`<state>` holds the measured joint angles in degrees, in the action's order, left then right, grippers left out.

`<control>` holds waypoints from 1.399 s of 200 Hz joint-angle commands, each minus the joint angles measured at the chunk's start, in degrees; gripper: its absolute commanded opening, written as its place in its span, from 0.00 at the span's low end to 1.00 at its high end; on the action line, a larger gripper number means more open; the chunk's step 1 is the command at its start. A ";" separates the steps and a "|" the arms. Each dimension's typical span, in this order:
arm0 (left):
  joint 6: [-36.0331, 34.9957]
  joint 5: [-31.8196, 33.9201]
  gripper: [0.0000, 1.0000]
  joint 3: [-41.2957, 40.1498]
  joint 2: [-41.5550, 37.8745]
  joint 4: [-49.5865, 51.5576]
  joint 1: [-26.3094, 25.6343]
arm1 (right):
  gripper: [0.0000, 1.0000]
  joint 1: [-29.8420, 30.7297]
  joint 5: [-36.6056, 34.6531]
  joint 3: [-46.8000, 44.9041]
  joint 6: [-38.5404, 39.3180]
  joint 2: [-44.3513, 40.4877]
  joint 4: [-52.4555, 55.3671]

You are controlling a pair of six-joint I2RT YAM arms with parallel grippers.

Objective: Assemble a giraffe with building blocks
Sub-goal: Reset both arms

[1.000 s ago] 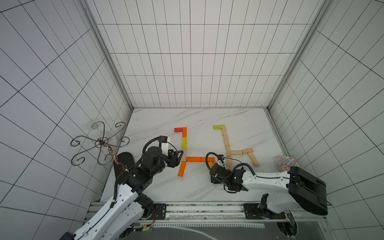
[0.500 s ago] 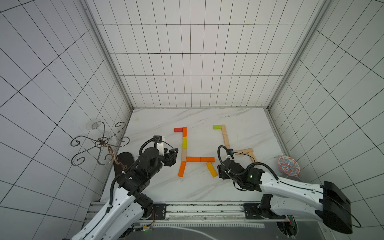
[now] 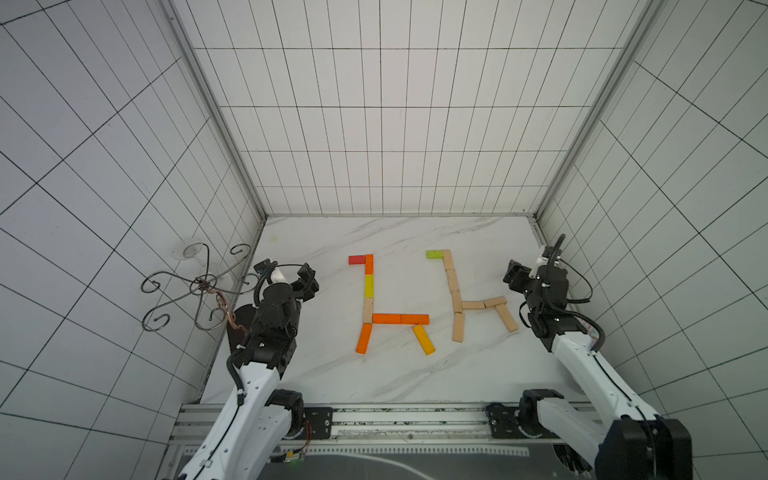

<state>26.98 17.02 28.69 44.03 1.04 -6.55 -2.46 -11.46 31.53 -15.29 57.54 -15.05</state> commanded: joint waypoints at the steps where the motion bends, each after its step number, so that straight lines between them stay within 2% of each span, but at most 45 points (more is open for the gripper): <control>1: -1.26 8.79 0.85 -2.93 1.57 -11.56 0.58 | 0.84 -5.00 2.85 -7.19 1.28 2.61 -14.25; 27: -5.24 14.89 0.87 -8.94 2.67 -21.05 0.57 | 0.84 -5.56 1.50 -16.45 4.48 6.34 -33.02; 44: -9.57 17.59 0.87 -12.54 4.23 -28.16 0.57 | 0.84 -5.54 1.12 -20.85 5.44 11.76 -45.40; 81: -14.42 16.76 0.87 -14.33 12.20 -37.80 0.66 | 0.85 -5.23 3.11 -24.08 6.64 24.35 -64.01; 99: -17.79 16.02 0.87 -15.62 18.15 -45.21 0.95 | 0.85 -3.52 4.18 -21.02 9.06 23.98 -56.90; 116: -17.20 13.14 0.87 -16.05 23.02 -48.90 2.50 | 0.86 -2.20 7.15 -19.42 11.83 29.16 -59.07; 126: -16.97 11.85 0.87 -16.82 25.68 -52.21 3.02 | 0.86 -1.09 6.21 -19.43 13.22 32.03 -63.86; 139: -17.46 10.42 0.87 -17.76 29.33 -56.86 3.16 | 0.87 -0.95 6.18 -17.64 12.96 29.78 -55.74; 151: -18.10 9.02 0.87 -18.30 33.15 -61.60 3.21 | 0.87 -0.86 6.14 -18.93 13.35 31.77 -62.28; 157: -18.61 8.42 0.87 -18.56 35.40 -64.72 3.21 | 0.99 -0.94 6.19 -18.36 13.28 30.90 -59.55; 164: -19.01 7.98 0.87 -18.62 38.25 -67.94 3.21 | 1.00 -0.94 6.19 -17.92 13.15 30.04 -57.00; 180: -22.49 3.05 0.87 -18.34 43.13 -74.61 3.20 | 0.99 -0.79 5.94 -18.70 13.42 31.19 -60.91; 202: -25.25 -0.12 0.87 -15.10 47.55 -73.43 2.43 | 1.00 -0.57 5.72 -18.23 13.71 30.91 -59.39; 224: -25.78 -0.83 0.88 -11.90 46.13 -65.54 1.81 | 1.00 0.39 4.72 -17.30 14.70 30.86 -57.47; 228: -25.61 -0.77 0.90 -11.20 45.84 -63.58 1.80 | 1.00 0.62 4.34 -17.36 14.88 30.94 -57.65; 232: -25.43 -0.65 0.97 -10.43 45.53 -61.59 1.80 | 1.00 0.89 3.93 -17.38 14.93 31.03 -57.91; 243: -24.84 0.32 0.97 -8.68 44.89 -56.87 1.64 | 0.99 1.02 3.81 -17.29 14.94 31.15 -57.93; 280: -25.51 0.51 0.97 -9.27 45.33 -58.80 1.28 | 1.00 0.96 3.89 -17.20 14.89 31.23 -57.81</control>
<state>2.55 17.91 19.49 89.86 -59.37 -4.84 -1.89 -6.76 10.63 -1.34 88.44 -72.34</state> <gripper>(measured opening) 0.971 0.996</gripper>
